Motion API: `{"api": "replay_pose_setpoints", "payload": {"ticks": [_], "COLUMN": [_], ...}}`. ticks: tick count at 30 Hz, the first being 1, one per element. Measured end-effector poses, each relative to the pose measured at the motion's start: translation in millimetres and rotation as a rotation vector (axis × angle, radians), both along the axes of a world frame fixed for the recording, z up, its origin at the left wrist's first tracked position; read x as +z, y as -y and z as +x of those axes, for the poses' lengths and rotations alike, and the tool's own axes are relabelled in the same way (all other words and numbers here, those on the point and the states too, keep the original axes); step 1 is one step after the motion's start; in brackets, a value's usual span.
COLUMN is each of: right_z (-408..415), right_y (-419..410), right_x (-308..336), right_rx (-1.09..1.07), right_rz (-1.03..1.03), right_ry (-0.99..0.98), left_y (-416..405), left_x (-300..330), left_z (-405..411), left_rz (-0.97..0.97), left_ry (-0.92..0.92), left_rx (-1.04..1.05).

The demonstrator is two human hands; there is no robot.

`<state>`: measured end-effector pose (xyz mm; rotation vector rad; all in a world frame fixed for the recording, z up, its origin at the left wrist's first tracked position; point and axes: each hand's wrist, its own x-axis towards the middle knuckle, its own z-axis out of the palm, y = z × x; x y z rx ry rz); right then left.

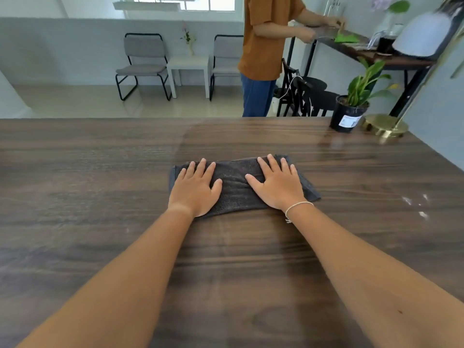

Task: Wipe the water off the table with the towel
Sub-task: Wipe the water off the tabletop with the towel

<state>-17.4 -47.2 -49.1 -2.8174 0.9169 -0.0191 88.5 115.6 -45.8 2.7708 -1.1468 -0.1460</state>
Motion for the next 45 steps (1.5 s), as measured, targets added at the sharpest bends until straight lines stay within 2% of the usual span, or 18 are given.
{"api": "replay_pose_setpoints", "payload": {"ticks": [16,29,36,45], "right_z": [-175,-256,-266,-285], "right_y": [-102,-163,-144,-42], "right_x": [2,4,7,8], "right_rx": [0.048,-0.067,-0.108,-0.249], "right_rz": [0.032,0.03,0.038,0.023], "right_ry": [0.038,0.044,0.063,0.029], "left_y": [-105,-152,-125,-9], "left_x": [3,2,8,5], "left_z": [-180,-243,-245,-245], "left_rz": [0.006,0.008,0.007,-0.041], "left_ry": [0.004,0.014,-0.009,-0.043], "left_rx": [0.047,-0.06,-0.073,-0.211]}}
